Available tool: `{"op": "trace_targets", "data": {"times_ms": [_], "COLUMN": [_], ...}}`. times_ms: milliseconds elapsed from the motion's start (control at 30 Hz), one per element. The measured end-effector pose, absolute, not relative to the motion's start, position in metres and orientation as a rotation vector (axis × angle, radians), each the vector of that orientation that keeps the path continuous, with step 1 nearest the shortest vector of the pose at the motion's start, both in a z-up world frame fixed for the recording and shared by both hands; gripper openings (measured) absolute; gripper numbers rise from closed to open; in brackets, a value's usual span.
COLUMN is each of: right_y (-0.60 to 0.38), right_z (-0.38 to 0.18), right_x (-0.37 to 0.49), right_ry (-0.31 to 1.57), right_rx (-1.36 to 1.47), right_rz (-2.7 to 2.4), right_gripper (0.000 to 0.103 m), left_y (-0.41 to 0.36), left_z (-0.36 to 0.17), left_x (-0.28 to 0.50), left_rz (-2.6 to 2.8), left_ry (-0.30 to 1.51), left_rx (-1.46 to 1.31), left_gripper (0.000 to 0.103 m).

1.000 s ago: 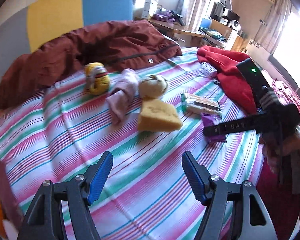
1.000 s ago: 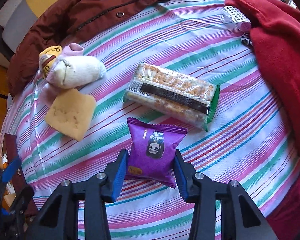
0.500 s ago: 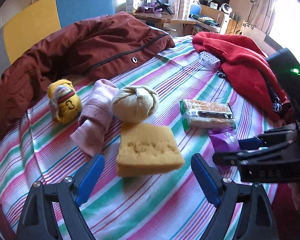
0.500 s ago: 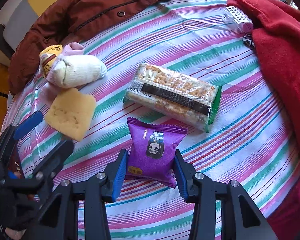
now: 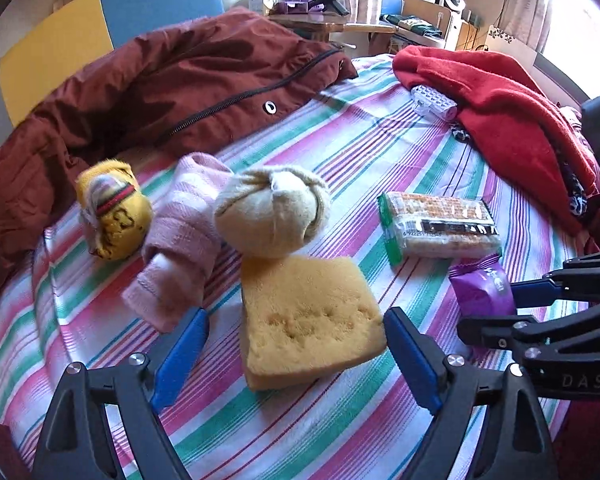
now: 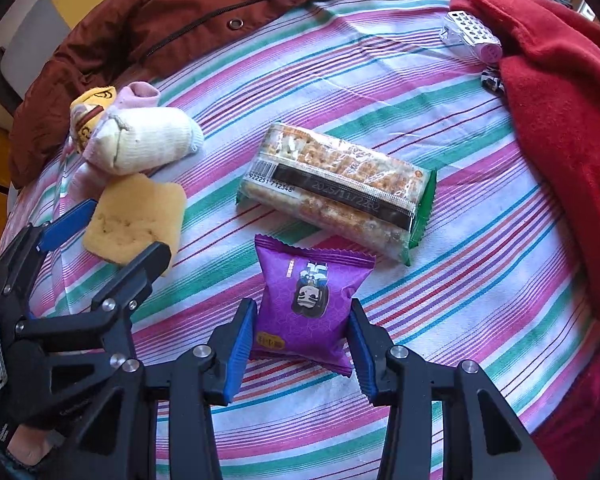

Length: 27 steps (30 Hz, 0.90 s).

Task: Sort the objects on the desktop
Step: 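Grasp the purple wrapped snack with the right tool while the left grasps the yellow sponge, then carry the sponge and purple snack over the gold tray and release both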

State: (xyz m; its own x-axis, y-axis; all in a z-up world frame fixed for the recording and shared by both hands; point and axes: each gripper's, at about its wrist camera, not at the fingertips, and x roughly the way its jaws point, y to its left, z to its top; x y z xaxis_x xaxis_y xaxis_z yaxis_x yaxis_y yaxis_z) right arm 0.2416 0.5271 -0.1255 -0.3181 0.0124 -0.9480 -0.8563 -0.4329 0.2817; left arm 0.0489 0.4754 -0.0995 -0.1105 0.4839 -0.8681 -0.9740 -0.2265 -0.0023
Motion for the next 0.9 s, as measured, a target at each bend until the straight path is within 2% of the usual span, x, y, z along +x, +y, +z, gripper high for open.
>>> {"op": "trace_targets", "data": {"times_ms": [67,167,900], "right_y": [0.525,0.522,0.484], "right_z": [-0.124,-0.123,-0.099], "right_x": [0.242,0.243,0.239], "right_ry": [1.124,1.123,1.133], "right_rx": [-1.298,-1.298,-1.318], "right_rz": [1.817,1.817,1.962], "right_gripper": [0.046,0.046,0.046], "left_y": [0.475,0.466,0.348], "left_z": [-0.101,-0.098,-0.031], "left_x": [0.047,0.052,0.052], "left_rz": [1.583,1.599,1.819], "left_ry": [0.692,0.666,0.518], "left_rx": [-0.964,-0.938,-0.836], "left_gripper": [0.071,0.067,0.066]}}
